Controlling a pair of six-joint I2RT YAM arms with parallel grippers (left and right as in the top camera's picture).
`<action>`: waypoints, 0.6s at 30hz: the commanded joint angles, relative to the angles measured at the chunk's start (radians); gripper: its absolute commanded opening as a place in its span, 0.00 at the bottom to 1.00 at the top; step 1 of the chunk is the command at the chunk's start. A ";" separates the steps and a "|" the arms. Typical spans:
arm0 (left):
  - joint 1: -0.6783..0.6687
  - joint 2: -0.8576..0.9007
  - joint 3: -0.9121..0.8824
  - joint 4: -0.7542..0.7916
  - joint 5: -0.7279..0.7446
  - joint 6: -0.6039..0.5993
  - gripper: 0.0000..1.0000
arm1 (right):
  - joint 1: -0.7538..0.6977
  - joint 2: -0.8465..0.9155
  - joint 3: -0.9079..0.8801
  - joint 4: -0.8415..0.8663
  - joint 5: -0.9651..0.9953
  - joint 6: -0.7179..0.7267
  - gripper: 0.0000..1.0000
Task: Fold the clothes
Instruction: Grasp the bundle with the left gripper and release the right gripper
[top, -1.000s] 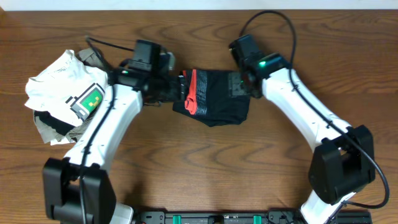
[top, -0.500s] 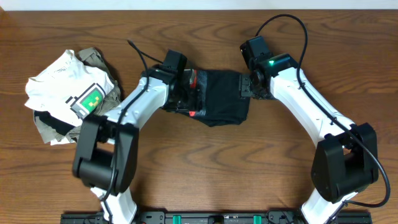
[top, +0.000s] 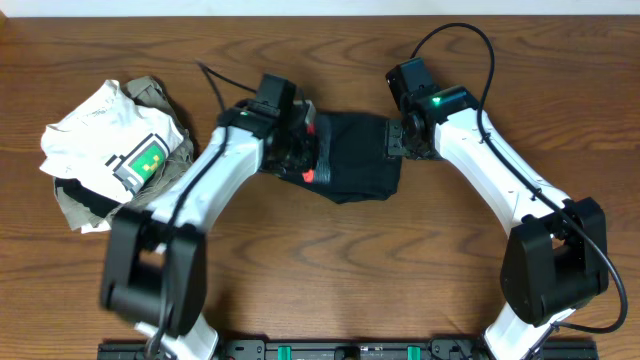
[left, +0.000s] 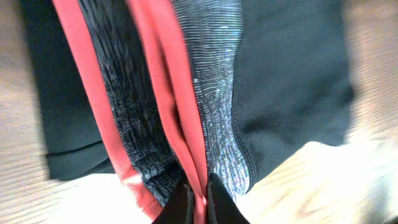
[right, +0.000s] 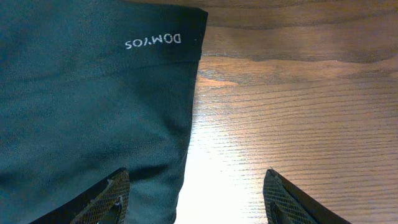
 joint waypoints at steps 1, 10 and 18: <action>0.012 -0.099 0.006 0.009 -0.092 0.021 0.06 | -0.003 -0.003 -0.009 -0.002 0.020 0.018 0.66; 0.056 -0.002 -0.009 0.014 -0.320 0.020 0.06 | -0.003 -0.003 -0.009 -0.049 0.021 0.018 0.66; 0.141 0.152 -0.009 0.003 -0.398 0.020 0.06 | -0.003 -0.003 -0.009 -0.083 0.024 0.018 0.66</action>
